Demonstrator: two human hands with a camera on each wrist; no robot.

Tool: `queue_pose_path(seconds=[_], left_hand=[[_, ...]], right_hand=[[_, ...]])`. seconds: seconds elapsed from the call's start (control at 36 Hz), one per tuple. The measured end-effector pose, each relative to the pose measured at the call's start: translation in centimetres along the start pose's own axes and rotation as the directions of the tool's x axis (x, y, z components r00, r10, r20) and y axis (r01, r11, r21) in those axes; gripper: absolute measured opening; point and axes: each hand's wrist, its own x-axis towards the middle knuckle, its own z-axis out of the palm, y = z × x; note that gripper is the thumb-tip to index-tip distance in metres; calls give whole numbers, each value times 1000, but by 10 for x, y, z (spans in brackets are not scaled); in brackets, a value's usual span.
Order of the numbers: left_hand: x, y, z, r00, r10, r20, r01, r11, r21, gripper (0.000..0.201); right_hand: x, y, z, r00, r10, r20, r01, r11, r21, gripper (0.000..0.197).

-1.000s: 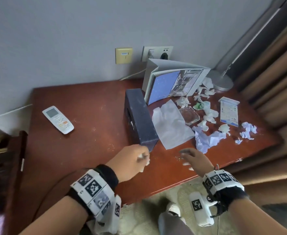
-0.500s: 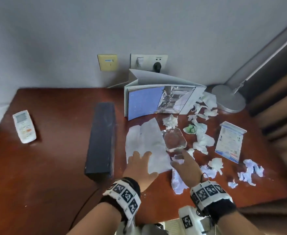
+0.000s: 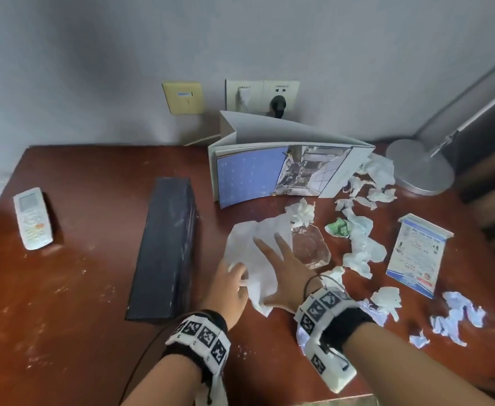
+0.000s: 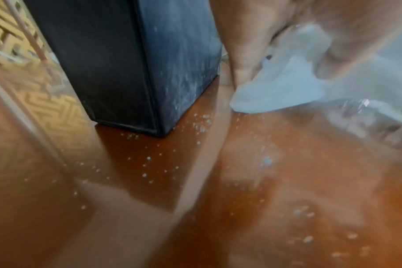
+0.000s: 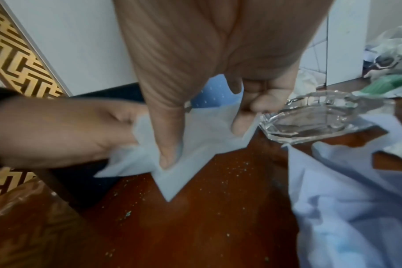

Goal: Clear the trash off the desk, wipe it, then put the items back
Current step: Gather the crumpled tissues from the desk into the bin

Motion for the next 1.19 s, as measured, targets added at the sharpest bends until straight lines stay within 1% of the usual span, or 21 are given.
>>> queue_pose_path(seconds=[0.08,0.17,0.22,0.28,0.33,0.39,0.44,0.5,0.61,0.67,0.72,0.75,0.78,0.83,0.89,0.94,0.97,1.03,1.08,1.14,1.19], left_hand=[[-11,10,-12,996,76,-54,-83,987,-139,20],[-24,20,-20,993,10,-118,-51,938,-344,21],[-30,25,-22,986,-131,-104,52,831,-554,23],[-33,31,-19,964,-265,-20,163,647,-745,27],[-36,40,-17,939,-341,52,223,485,-846,40],[-37,44,-14,922,-375,99,255,394,-883,76],[-35,42,-13,913,-381,146,270,295,-916,96],[-33,38,-14,916,-354,189,278,221,-935,92],[-30,36,-19,926,-291,241,292,149,-945,85],[-28,44,-26,935,-300,189,247,169,-954,62],[-25,44,-31,935,-332,124,220,267,-938,37],[-24,43,-34,932,-346,110,229,323,-918,32],[-23,42,-37,929,-353,111,249,373,-894,28],[-24,41,-41,934,-307,180,299,403,-865,33],[-25,43,-43,947,-234,219,305,443,-843,34],[-25,44,-41,964,-190,184,258,522,-813,15],[-25,45,-42,969,-180,167,240,550,-800,7],[-25,42,-44,977,-179,113,200,615,-762,13],[-26,35,-44,980,-179,88,189,696,-692,8],[-29,29,-44,983,-152,101,182,766,-617,4],[-30,24,-40,984,-136,114,176,833,-524,7]], right_hand=[[10,-8,6,1000,22,-7,-22,998,64,120],[8,-20,7,995,73,-64,-56,972,229,86],[0,-27,7,989,80,-123,-45,962,268,51],[-10,-30,11,949,139,-282,-23,926,377,35],[-24,-36,15,869,225,-440,40,855,516,31],[-34,-49,19,843,250,-476,114,783,612,36],[-39,-59,25,871,219,-440,186,682,707,43],[-40,-62,29,903,204,-378,186,608,772,35],[-40,-63,31,950,146,-276,129,620,774,42],[-41,-66,26,964,95,-248,124,666,736,38],[-42,-66,21,980,18,-196,129,691,712,17],[-45,-66,16,991,-20,-134,111,689,716,13],[-48,-64,12,996,-52,-79,92,693,715,20],[-53,-54,12,997,-74,-11,60,703,709,27],[-61,-47,10,998,-62,-17,57,725,686,19],[-70,-37,9,995,-50,-91,96,770,631,19],[-76,-30,9,989,-32,-148,114,799,590,26],[-87,-7,8,953,21,-303,121,889,443,45],[-97,18,10,930,44,-365,36,977,209,70],[-103,35,15,969,67,-237,-71,997,-11,97],[-103,43,25,994,89,-55,-99,971,-217,112]])
